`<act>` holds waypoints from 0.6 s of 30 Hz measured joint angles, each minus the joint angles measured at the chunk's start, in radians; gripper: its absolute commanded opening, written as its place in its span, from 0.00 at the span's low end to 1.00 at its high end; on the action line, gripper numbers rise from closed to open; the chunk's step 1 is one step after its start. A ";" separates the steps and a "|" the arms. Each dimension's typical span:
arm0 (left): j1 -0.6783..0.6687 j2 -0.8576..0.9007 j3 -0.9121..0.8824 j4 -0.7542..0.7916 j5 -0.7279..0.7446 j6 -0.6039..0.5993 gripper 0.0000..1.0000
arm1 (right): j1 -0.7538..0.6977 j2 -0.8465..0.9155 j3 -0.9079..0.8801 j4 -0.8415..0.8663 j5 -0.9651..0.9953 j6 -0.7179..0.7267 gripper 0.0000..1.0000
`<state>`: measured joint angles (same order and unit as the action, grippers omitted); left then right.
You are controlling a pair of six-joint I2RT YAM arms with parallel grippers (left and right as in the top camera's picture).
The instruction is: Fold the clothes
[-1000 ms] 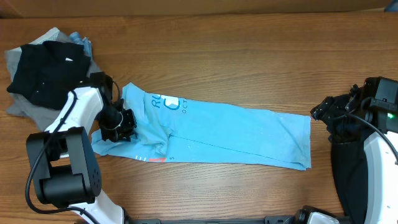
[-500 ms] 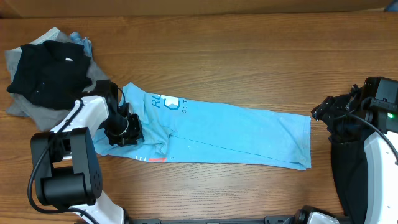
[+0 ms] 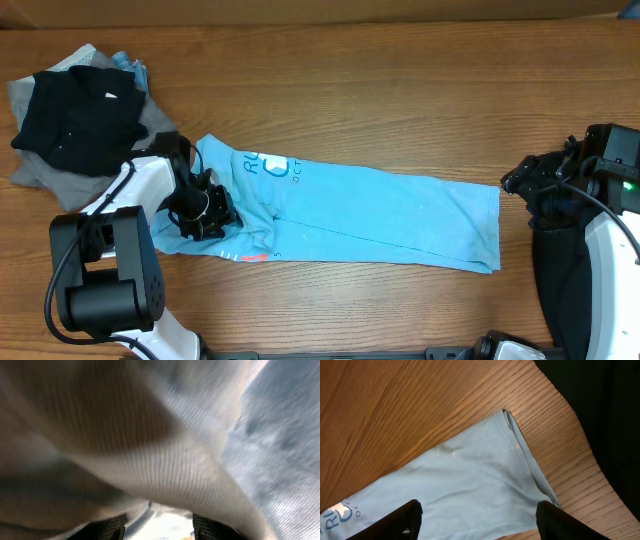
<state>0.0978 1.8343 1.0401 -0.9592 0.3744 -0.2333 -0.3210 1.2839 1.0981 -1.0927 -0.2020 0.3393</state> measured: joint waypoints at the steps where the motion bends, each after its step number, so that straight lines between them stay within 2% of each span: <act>1: 0.000 0.000 0.000 -0.008 0.000 0.000 0.42 | 0.000 0.000 0.000 0.000 0.000 0.000 0.77; 10: 0.009 0.000 0.071 -0.093 0.001 0.022 0.41 | 0.000 0.000 0.000 0.001 0.000 0.000 0.76; 18: -0.005 0.000 0.098 -0.072 0.000 0.027 0.41 | 0.000 0.000 0.000 0.004 0.000 0.000 0.76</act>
<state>0.0933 1.8343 1.1381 -1.0313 0.3748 -0.2062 -0.3210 1.2839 1.0981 -1.0889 -0.2016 0.3389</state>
